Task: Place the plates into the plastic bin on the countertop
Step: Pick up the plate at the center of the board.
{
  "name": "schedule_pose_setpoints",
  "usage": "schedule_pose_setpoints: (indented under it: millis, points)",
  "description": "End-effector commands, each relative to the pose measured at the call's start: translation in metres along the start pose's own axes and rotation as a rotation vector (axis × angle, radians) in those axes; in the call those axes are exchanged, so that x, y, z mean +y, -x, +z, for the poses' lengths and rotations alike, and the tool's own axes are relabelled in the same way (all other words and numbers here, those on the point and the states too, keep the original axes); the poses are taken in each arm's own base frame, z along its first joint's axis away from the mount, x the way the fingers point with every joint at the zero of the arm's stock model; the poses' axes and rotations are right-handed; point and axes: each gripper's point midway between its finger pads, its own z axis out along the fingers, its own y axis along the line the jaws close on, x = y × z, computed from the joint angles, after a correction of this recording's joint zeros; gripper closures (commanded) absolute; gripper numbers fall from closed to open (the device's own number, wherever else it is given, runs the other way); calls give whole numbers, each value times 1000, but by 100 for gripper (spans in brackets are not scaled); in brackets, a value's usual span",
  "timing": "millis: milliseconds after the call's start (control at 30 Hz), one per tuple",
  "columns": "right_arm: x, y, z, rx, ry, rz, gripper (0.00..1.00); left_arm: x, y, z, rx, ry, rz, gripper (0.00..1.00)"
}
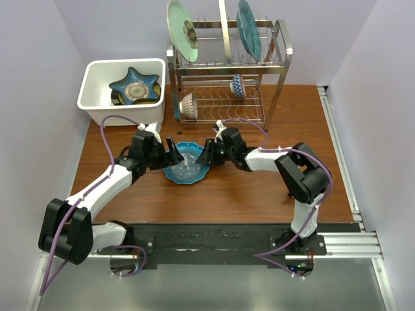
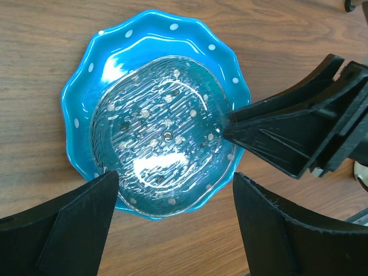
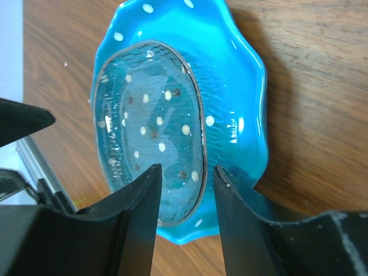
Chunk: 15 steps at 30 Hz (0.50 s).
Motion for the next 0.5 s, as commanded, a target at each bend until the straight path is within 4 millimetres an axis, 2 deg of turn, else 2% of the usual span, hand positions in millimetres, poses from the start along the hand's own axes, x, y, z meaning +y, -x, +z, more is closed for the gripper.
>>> schedule_pose_setpoints:
  millis: [0,133,167,267,333,467]
  points:
    - [6,7,10,-17,-33,-58,60,-9,7,-3,-32,-35,6,15]
    - [1,-1,18,11,-86,-77,73,-7,9,-5,-39,-20,17,15]
    - [0,-1,19,14,-92,-76,82,-7,10,-6,-41,-17,16,15]
    - [-5,-4,18,14,-106,-71,94,-7,13,-8,-52,-13,23,15]
    - [-4,-4,16,2,-107,-65,99,-5,14,-10,-55,-1,28,15]
    - [-4,0,5,-25,-123,-77,100,-4,18,-12,-66,13,34,15]
